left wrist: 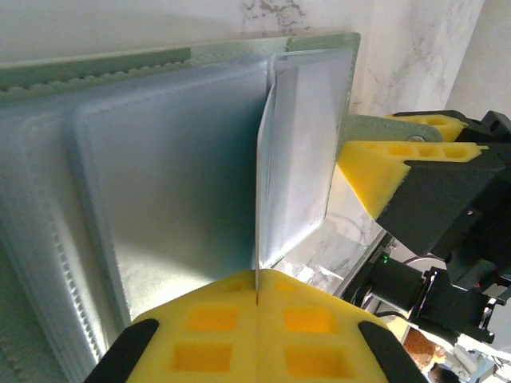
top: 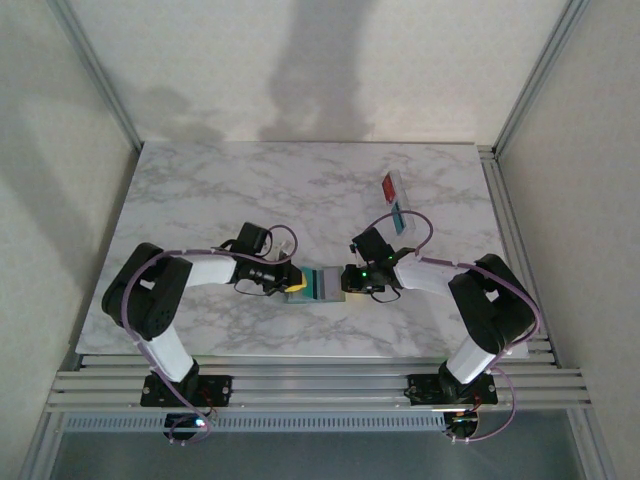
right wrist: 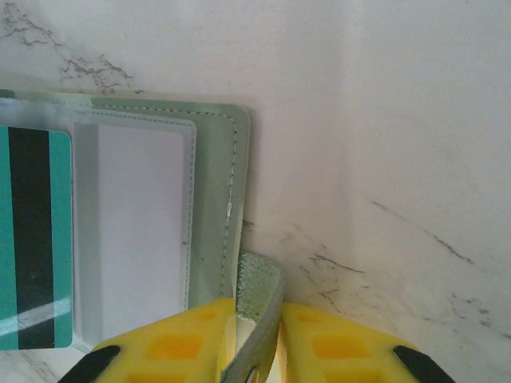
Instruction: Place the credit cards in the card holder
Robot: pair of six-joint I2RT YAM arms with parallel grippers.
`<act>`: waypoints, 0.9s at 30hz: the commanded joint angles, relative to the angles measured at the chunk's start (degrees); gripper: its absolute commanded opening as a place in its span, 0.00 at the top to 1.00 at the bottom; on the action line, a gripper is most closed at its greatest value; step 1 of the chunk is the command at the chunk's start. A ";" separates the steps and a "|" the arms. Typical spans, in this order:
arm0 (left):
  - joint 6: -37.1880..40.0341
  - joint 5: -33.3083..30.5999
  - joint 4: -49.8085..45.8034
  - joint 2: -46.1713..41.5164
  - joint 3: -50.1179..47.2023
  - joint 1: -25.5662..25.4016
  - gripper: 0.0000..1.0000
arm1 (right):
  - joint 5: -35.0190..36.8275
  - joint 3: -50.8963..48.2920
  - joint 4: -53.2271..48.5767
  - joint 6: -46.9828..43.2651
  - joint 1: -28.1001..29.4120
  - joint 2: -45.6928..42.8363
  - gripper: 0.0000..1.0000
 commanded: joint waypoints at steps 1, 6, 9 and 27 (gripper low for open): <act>-1.46 1.00 1.57 1.13 -0.91 0.50 1.00 | -3.86 -0.70 2.56 -0.24 0.98 2.50 0.79; -2.75 2.29 3.41 1.60 -1.02 0.50 1.00 | -3.98 -0.85 3.20 -0.24 0.98 2.65 0.79; -4.16 3.15 4.91 1.88 -1.25 0.50 1.00 | -4.27 -0.42 2.82 -0.33 1.00 3.15 0.80; -3.13 1.34 4.26 2.50 -1.10 0.24 1.00 | -4.15 -1.50 4.59 0.08 1.02 2.85 0.77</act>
